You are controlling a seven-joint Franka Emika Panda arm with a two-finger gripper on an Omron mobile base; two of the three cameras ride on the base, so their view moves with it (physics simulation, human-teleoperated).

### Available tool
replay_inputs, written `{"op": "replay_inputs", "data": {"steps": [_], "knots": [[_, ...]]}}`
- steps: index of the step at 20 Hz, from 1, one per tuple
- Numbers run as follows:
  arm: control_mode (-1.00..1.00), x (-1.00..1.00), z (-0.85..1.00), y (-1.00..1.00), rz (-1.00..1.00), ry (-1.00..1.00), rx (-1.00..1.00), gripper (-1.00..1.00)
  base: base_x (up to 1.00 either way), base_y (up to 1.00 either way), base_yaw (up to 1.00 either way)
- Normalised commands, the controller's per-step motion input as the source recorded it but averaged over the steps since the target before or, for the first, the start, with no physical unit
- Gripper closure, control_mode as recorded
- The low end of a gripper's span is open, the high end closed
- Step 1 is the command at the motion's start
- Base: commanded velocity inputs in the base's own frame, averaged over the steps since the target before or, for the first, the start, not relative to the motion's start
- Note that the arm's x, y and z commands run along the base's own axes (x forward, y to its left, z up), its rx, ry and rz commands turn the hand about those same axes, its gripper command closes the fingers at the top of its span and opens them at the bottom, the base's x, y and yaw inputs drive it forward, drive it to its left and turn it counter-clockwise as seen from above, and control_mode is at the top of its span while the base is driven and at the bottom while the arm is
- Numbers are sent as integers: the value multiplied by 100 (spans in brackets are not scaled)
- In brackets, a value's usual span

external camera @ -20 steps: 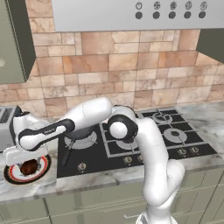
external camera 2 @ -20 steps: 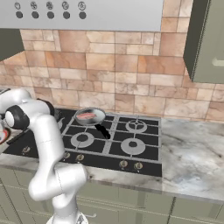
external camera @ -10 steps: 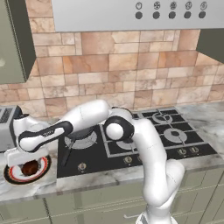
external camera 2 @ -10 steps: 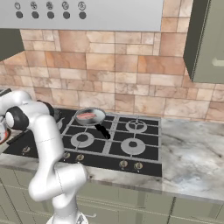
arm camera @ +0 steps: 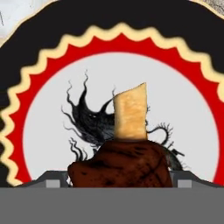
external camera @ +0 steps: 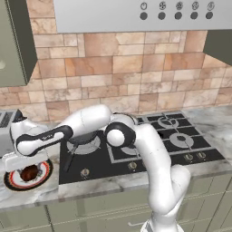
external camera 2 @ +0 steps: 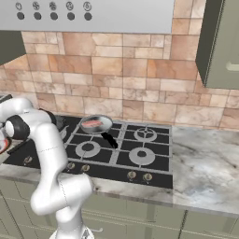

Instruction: Place one of the steaks on the plate and the other in the bowl. Then place the bowl in the fridge.

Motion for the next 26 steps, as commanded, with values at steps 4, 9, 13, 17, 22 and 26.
{"op": "replay_inputs", "data": {"steps": [4,9,13,17,22,26], "knots": [[-100,-5,14,-11,0,1,4,-100,0,0,0],[-100,-11,20,-23,0,0,6,-100,0,0,0],[-100,-47,22,-62,0,-4,5,-100,0,0,0],[-100,-46,8,-78,0,-4,1,-100,0,0,0],[-100,-21,34,-83,-1,0,3,-100,0,0,0],[-100,-1,67,-67,0,0,13,-100,0,0,0]]}}
